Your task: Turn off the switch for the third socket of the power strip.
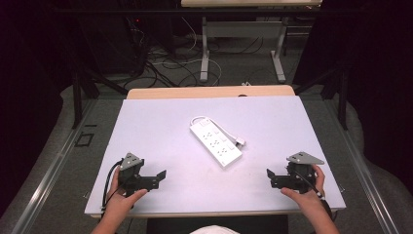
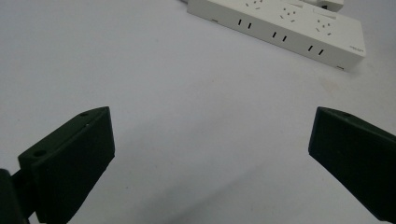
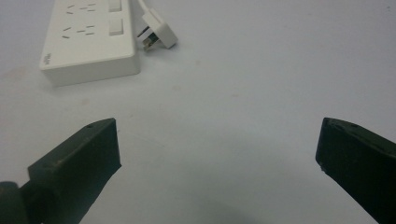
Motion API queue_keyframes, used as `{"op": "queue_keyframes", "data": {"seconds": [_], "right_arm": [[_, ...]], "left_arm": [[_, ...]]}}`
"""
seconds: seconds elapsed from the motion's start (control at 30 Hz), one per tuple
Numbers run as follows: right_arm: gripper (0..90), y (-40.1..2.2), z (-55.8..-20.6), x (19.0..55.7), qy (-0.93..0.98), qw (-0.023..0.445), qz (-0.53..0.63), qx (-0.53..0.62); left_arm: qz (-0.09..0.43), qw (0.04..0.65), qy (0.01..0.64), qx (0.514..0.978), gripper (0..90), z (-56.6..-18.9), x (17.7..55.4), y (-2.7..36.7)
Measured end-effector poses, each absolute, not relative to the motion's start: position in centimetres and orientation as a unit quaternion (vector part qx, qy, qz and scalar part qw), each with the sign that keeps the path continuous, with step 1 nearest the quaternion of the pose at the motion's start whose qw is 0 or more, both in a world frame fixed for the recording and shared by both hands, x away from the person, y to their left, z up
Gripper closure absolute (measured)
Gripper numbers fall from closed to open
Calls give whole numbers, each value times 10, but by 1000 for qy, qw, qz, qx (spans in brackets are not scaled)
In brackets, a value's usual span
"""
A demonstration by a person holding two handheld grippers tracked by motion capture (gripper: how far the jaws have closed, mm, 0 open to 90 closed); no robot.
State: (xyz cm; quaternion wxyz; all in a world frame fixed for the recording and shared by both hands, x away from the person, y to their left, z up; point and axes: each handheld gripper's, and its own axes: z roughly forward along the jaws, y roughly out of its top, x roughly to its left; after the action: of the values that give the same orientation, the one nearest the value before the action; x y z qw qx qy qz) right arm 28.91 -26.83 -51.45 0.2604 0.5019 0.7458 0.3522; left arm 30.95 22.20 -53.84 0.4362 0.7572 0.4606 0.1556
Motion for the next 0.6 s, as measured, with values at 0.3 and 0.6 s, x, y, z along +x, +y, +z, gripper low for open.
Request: {"op": "queue_keyframes", "data": {"seconds": [0.3,0.6], "right_arm": [[0,-255,-514,293,746,268,355,496],[0,-249,-505,302,752,261,353,491]], "left_arm": [[163,441,465,750,7,-539,310,221],[160,435,465,755,11,-538,309,222]]}}
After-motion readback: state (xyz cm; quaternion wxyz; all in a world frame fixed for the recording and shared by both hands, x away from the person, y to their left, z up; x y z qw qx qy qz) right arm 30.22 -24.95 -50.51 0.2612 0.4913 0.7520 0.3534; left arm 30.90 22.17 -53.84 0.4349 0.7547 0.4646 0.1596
